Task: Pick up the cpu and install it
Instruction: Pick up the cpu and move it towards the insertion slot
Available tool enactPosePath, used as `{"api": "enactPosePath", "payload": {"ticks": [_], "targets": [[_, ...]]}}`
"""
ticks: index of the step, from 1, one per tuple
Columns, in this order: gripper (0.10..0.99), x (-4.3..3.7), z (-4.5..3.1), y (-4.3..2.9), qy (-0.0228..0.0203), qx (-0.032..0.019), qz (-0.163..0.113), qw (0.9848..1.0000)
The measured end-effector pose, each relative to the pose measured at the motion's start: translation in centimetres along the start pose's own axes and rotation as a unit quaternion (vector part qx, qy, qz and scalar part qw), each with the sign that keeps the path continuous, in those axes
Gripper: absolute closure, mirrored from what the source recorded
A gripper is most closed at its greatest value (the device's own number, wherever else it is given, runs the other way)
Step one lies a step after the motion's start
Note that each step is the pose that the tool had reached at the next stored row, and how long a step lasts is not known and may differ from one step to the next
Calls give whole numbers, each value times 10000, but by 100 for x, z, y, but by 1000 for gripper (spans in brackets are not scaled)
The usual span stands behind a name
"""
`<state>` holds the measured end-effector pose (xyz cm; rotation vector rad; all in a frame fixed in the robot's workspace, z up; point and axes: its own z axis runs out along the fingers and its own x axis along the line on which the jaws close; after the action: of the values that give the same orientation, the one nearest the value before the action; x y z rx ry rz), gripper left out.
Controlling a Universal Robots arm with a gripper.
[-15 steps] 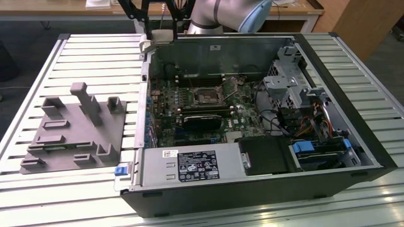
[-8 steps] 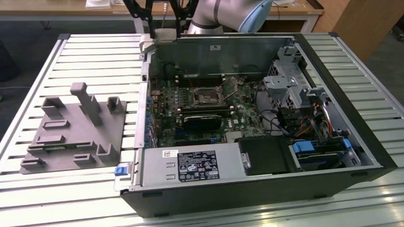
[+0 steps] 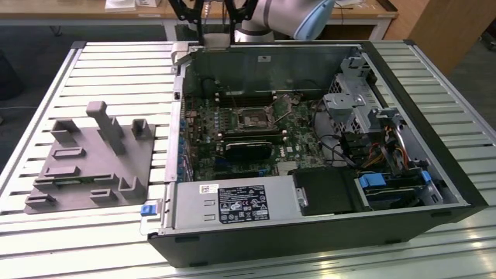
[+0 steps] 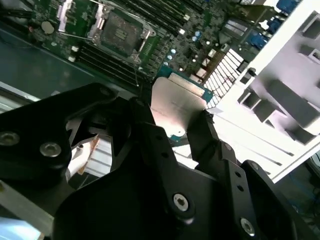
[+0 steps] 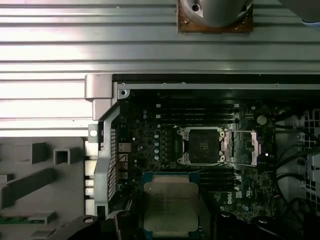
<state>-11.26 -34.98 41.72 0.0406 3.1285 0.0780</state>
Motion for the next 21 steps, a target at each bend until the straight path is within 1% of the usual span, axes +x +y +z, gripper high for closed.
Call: {"api": "enactPosePath", "payload": {"ticks": [8,11,15,17,19,21], "targets": [[553,-362,46,74,4,0,0,10000],[553,-477,63,106,4,0,0,10000],[553,-631,87,166,4,0,0,10000],[553,-682,103,212,4,0,0,10000],[553,-698,121,247,4,0,10,10000],[553,-701,133,267,2,4,43,10000]]}}
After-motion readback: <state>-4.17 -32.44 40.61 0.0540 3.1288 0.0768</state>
